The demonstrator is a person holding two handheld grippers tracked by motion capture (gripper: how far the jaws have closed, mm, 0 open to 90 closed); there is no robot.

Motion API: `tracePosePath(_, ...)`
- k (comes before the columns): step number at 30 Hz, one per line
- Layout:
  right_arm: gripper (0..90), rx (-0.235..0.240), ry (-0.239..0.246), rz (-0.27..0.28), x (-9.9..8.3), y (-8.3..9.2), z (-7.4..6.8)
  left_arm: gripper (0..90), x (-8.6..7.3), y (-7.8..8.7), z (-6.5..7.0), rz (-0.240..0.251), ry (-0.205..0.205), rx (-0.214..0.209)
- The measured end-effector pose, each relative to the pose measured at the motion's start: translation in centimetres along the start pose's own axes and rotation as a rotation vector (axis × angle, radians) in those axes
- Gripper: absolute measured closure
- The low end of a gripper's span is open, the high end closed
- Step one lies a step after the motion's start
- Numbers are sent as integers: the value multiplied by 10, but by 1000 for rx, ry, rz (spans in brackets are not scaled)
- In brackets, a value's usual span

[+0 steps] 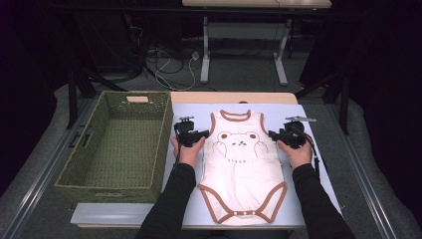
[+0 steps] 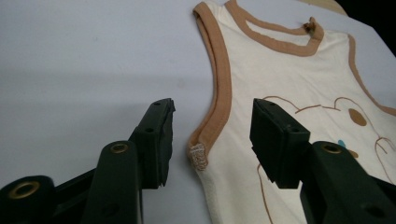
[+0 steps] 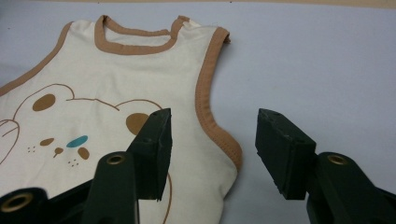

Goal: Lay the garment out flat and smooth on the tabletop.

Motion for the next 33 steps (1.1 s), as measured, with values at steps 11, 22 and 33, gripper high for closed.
tracePosePath(11, 497, -3, 6, -22, -2, 0, 0, 615, -6, -5, 0, -41, -8, 18)
tracePosePath(22, 544, -30, -3, -35, -4, -2, 4, 747, -10, -9, -1, -57, -17, 33)
tracePosePath(33, 630, -44, -24, -62, -8, -4, 10, 834, -9, -8, -1, -48, -42, 52)
Point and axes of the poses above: each handheld gripper's, and its own axes: y roughly backward along the jaws, x roughly out of its top, z roughly to its right, the point moved 5 cm from there along -y, roughly forward along the jaws, and after that the axes turned 9 degrees about z, right-handed, at the moved point
